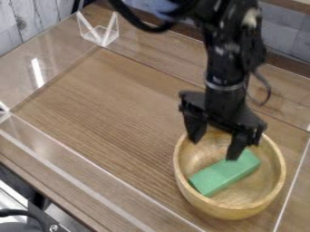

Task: Put green object into wooden bowl

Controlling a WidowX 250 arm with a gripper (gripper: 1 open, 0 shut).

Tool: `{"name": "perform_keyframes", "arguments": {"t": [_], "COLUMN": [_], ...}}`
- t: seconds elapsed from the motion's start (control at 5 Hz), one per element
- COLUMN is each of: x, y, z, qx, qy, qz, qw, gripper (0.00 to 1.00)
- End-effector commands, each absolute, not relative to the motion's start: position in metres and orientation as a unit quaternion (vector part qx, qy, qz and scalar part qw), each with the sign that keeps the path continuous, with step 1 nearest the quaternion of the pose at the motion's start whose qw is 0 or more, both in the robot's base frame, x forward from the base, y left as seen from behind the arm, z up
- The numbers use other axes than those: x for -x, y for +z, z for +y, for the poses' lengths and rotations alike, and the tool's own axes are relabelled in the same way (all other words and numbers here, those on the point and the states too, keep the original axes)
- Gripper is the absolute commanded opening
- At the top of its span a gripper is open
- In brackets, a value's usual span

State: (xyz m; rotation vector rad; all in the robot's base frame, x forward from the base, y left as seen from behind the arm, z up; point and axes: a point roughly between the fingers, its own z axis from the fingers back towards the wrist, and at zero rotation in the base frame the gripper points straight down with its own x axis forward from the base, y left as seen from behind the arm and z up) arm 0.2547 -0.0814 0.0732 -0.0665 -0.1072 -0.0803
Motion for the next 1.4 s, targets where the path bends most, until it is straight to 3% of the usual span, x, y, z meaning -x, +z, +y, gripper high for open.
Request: {"name": "perform_keyframes", "arguments": {"t": [0.0,0.2,1.0,1.2], "x": [-0.263,-0.263,-0.262,-0.263], "y": [0.08,0.072,0.109,0.096], "z": [-0.088,-0.093,-0.105,-0.113], "qx": [0.043,0.043,0.04,0.039], "qy": [-0.063,-0.087,-0.107,-0.11], "qz": [-0.082,-0.076,-0.064,-0.061], "qw": [0.994,0.992,0.991,0.991], "gripper": [1.0,1.0,1.0,1.0]}}
